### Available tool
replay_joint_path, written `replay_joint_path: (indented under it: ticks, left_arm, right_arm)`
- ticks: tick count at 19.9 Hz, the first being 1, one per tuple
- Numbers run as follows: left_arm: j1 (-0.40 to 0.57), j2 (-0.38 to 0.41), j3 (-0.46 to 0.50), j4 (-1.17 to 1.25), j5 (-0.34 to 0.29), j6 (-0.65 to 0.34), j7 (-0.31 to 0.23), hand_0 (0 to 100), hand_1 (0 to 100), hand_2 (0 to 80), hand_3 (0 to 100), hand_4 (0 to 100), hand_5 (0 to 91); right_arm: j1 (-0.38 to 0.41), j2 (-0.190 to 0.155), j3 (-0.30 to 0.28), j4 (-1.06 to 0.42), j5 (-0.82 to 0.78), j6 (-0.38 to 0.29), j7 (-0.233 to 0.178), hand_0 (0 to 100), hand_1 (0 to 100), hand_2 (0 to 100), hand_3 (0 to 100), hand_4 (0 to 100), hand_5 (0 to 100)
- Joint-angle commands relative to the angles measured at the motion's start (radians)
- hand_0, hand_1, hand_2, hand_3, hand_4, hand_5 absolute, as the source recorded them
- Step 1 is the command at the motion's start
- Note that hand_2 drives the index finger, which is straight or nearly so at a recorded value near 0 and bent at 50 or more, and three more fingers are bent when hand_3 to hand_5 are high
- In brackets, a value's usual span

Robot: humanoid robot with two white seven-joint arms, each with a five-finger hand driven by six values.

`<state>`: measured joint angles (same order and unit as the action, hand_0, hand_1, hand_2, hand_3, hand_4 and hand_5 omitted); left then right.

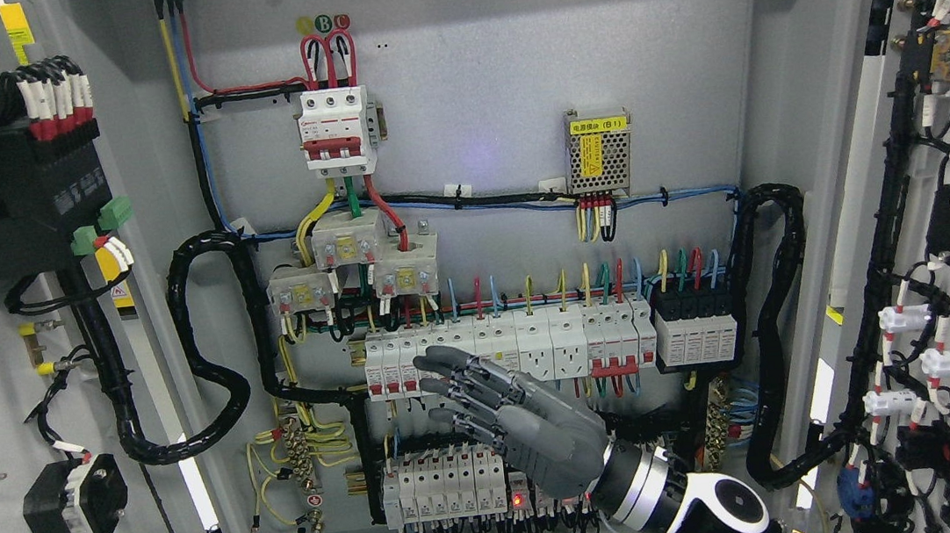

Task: Open door with both hands
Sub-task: 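Lower the right hand away from the opened door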

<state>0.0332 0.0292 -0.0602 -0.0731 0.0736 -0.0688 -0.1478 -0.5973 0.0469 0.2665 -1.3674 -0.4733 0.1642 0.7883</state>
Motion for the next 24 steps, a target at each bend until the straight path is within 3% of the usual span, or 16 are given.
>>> replay_joint_path:
  ticks: [1, 8, 12, 16, 21, 24]
  left_arm:
    - [0.004, 0.008, 0.0, 0.001, 0.0, 0.0, -0.003, 12, 56, 0.0, 0, 0, 0.0]
    - [0.002, 0.009, 0.0, -0.002, 0.0, 0.0, -0.003, 12, 56, 0.0, 0, 0, 0.0]
    - [0.002, 0.009, 0.0, -0.002, 0.0, 0.0, -0.003, 12, 56, 0.0, 0, 0, 0.0]
    - [0.001, 0.009, 0.0, -0.002, 0.0, 0.0, -0.003, 12, 56, 0.0, 0, 0, 0.0]
    - [0.002, 0.009, 0.0, -0.002, 0.0, 0.0, -0.003, 12, 56, 0.0, 0, 0, 0.0]
    - [0.002, 0.009, 0.0, -0.001, 0.0, 0.0, -0.003, 12, 56, 0.0, 0, 0, 0.0]
  right_arm:
    - [0.056, -0.016, 0.279, -0.11, -0.001, 0.003, -0.003, 0, 50, 4, 0, 0, 0]
    - [0.057, -0.015, 0.456, -0.125, -0.008, 0.001, -0.003, 0, 50, 4, 0, 0, 0]
    - [0.048, -0.004, 0.528, -0.127, -0.011, 0.003, -0.006, 0, 50, 4, 0, 0, 0]
    - [0.048, 0.044, 0.53, -0.113, -0.024, 0.005, -0.023, 0, 50, 4, 0, 0, 0]
    - [0.047, 0.051, 0.543, -0.102, -0.128, 0.073, -0.061, 0, 50, 4, 0, 0, 0]
    - [0.041, 0.062, 0.545, -0.084, -0.13, 0.077, -0.087, 0, 50, 4, 0, 0, 0]
